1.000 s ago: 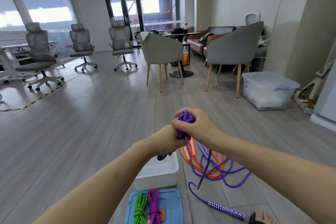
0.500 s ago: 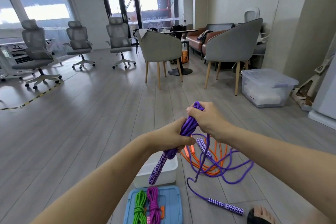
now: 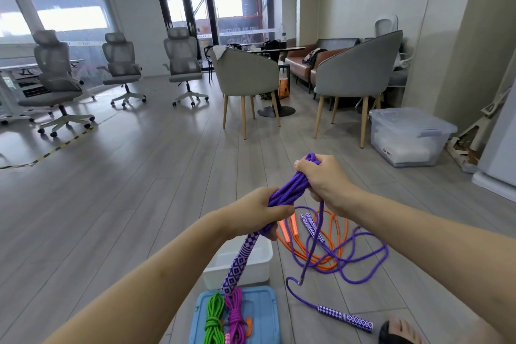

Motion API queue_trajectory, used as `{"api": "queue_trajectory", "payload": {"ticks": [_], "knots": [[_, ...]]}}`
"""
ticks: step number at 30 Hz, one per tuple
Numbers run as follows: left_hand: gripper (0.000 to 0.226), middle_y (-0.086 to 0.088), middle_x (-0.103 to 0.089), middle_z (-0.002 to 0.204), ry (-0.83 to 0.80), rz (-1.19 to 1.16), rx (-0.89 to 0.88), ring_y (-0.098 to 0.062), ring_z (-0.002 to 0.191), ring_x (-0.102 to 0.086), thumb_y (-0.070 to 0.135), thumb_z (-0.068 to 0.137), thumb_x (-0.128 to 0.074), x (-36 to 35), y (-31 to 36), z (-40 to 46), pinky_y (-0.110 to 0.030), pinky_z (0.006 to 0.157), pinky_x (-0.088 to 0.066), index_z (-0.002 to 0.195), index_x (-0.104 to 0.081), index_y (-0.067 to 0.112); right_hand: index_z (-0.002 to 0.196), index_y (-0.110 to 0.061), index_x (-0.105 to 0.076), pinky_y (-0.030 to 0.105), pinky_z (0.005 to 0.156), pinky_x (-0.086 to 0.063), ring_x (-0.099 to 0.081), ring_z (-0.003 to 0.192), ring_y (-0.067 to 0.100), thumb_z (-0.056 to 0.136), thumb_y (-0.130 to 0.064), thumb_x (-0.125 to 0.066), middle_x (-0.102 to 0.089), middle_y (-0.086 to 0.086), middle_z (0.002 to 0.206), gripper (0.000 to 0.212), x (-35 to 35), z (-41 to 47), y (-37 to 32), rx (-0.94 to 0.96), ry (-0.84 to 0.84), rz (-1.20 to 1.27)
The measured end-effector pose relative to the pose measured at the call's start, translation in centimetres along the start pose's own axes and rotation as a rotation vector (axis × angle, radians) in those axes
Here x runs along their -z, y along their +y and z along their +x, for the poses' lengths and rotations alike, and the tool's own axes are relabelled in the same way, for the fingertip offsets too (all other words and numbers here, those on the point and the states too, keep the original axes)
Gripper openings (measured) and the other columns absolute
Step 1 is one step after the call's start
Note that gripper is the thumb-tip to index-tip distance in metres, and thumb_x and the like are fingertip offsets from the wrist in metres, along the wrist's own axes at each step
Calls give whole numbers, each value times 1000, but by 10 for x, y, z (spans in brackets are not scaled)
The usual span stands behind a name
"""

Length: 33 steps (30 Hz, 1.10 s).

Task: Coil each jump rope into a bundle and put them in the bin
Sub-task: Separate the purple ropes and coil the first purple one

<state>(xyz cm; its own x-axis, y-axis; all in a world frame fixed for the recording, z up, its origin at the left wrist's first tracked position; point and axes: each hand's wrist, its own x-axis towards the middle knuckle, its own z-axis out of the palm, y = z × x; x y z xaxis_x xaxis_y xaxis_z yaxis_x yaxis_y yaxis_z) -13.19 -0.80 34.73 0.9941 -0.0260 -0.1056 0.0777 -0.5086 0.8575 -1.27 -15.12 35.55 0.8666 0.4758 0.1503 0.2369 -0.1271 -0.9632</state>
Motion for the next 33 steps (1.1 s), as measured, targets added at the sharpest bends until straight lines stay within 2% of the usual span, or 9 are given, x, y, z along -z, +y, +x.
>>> {"api": "queue_trajectory", "payload": {"ticks": [8,11,13,16,20,22,24,29,33], "knots": [[18,1,-47,68,138,-214,8,-15,58,-49,25,105,-54,14,-3,5,-33,62,-50,103,-58,8,104,-15,-61,24,42,-23,-26,47,12,98,-65,-46,-35,-2,56,52,19,-3,8,-83,-276,203],[17,0,-46,67,193,-361,9,-14,58,-47,23,107,-51,23,1,6,-30,60,-48,102,-58,7,121,-14,-61,24,44,-22,-25,50,10,107,-53,-39,-35,-4,58,47,25,-2,18,-176,-396,116],[17,-1,-46,69,178,-371,-6,-14,60,-47,22,107,-50,25,5,5,-30,61,-49,102,-57,8,116,-7,-63,24,47,-24,-27,51,10,109,-38,-42,-36,-5,60,38,27,2,25,-154,-520,45],[18,-1,-44,69,93,-350,-27,-15,61,-46,23,107,-49,22,9,3,-31,63,-48,95,-53,10,100,-10,-64,25,51,-25,-28,55,11,107,-42,-48,-35,-4,64,35,31,11,34,-187,-642,-31],[16,-5,-42,68,-134,-176,7,-17,57,-44,19,107,-50,12,7,-3,-26,57,-48,95,-49,9,79,-22,-59,25,54,-26,-26,60,12,103,-35,-59,-34,-3,67,28,41,24,41,-174,-783,-124],[16,-10,-46,68,-286,60,44,-18,55,-47,19,105,-53,5,0,-6,-27,55,-49,93,-50,8,84,-18,-64,23,55,-33,-36,62,12,98,-23,-64,-45,-1,70,14,46,28,37,-163,-834,-268],[17,-5,-53,68,-417,352,106,-14,52,-52,22,104,-54,-7,-7,-7,-26,54,-49,91,-53,10,89,-13,-68,22,54,-35,-41,61,12,98,-33,-66,-50,1,69,22,47,28,36,-183,-914,-464],[22,-8,-60,84,-431,740,229,-13,56,-55,29,105,-50,-44,-33,3,-21,54,-50,105,-59,9,73,-20,-70,25,55,-35,-43,57,10,100,-47,-60,-51,-6,63,39,13,15,29,-7,-786,-881],[25,-10,-55,81,-115,356,354,-18,56,-54,29,105,-48,-31,-59,11,-30,54,-55,104,-54,5,67,-21,-61,33,60,-37,-52,65,19,104,-33,-51,-60,3,69,40,-20,-1,31,170,-611,-852]]}}
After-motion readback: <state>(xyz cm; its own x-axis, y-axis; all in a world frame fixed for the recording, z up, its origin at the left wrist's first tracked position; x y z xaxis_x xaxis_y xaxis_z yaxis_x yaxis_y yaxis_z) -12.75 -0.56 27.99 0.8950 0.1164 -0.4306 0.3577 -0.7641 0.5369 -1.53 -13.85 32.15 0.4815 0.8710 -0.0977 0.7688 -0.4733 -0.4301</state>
